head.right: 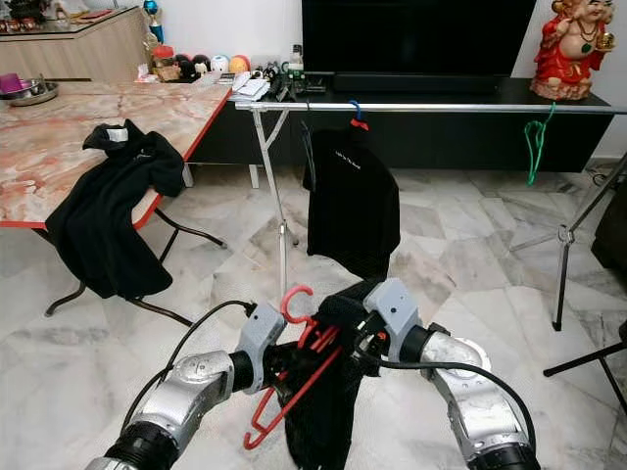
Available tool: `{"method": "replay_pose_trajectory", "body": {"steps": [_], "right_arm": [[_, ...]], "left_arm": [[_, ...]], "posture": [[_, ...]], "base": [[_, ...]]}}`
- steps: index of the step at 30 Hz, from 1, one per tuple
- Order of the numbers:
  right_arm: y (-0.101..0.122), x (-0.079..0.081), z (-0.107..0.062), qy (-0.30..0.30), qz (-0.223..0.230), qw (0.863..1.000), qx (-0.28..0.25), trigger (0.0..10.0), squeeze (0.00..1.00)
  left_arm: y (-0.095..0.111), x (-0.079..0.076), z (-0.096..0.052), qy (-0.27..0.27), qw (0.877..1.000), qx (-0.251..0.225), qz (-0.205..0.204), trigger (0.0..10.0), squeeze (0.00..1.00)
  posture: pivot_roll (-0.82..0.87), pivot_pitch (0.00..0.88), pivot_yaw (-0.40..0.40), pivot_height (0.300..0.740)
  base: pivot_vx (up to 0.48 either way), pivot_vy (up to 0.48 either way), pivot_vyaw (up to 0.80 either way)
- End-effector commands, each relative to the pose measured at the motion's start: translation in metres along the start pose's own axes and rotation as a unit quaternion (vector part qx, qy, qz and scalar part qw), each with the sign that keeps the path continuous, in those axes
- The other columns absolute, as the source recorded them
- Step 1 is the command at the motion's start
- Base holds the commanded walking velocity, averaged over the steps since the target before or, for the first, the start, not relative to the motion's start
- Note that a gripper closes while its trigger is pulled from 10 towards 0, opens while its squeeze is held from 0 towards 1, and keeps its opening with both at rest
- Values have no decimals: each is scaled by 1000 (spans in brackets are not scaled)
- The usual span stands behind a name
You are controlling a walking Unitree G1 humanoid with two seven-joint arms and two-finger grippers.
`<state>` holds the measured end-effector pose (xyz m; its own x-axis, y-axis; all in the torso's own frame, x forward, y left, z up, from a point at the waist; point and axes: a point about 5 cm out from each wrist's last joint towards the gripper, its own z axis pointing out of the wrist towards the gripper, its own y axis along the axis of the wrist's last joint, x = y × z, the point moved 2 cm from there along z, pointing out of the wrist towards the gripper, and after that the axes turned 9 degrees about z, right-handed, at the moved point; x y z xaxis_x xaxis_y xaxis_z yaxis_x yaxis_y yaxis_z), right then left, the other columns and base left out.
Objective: Hang hanger
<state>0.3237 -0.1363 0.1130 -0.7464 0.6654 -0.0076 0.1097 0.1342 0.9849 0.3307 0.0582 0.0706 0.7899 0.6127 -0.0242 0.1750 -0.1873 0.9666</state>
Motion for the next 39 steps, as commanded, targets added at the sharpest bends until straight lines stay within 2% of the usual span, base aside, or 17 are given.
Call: {"method": "replay_pose_trajectory", "body": {"steps": [1,2,4,5,10,29,34,36,39], "right_arm": [[-2,1,0,1,5,1000,5,10000,631],[-3,2,0,1,5,1000,7,10000,961],[-4,2,1,2,5,1000,7,10000,961],[-2,2,1,2,5,1000,4,10000,1000],[0,4,1,7,4,1000,1,10000,1000],[-20,14,-16,14,26,999,39,10000,1000],[-30,19,-25,26,29,997,69,10000,1000],[-40,22,-34,37,22,994,104,10000,1000],[-46,23,-39,39,22,991,123,10000,1000]], "left_arm": [[24,6,1,7,999,-44,4,10000,0],[25,5,1,-2,999,-47,4,10000,0],[25,4,1,-5,999,-47,4,10000,0],[24,2,1,-9,999,-44,4,10000,0],[19,0,1,-12,999,-37,5,10000,0],[19,0,3,-1,999,-40,-1,10000,0],[18,1,3,3,999,-40,0,10000,0],[18,1,3,4,999,-39,1,10000,0],[18,1,3,5,999,-38,2,10000,0]], "posture": [[36,40,-13,740],[36,38,-13,740],[36,38,-13,740],[35,38,-13,740],[31,35,-15,740],[27,28,-17,740],[24,16,-16,740],[22,14,-16,740],[19,9,-17,740]], "base": [[0,0,0],[0,0,0],[0,0,0],[0,0,0],[0,0,0],[0,0,0],[0,0,0],[0,0,0],[0,0,0]]}}
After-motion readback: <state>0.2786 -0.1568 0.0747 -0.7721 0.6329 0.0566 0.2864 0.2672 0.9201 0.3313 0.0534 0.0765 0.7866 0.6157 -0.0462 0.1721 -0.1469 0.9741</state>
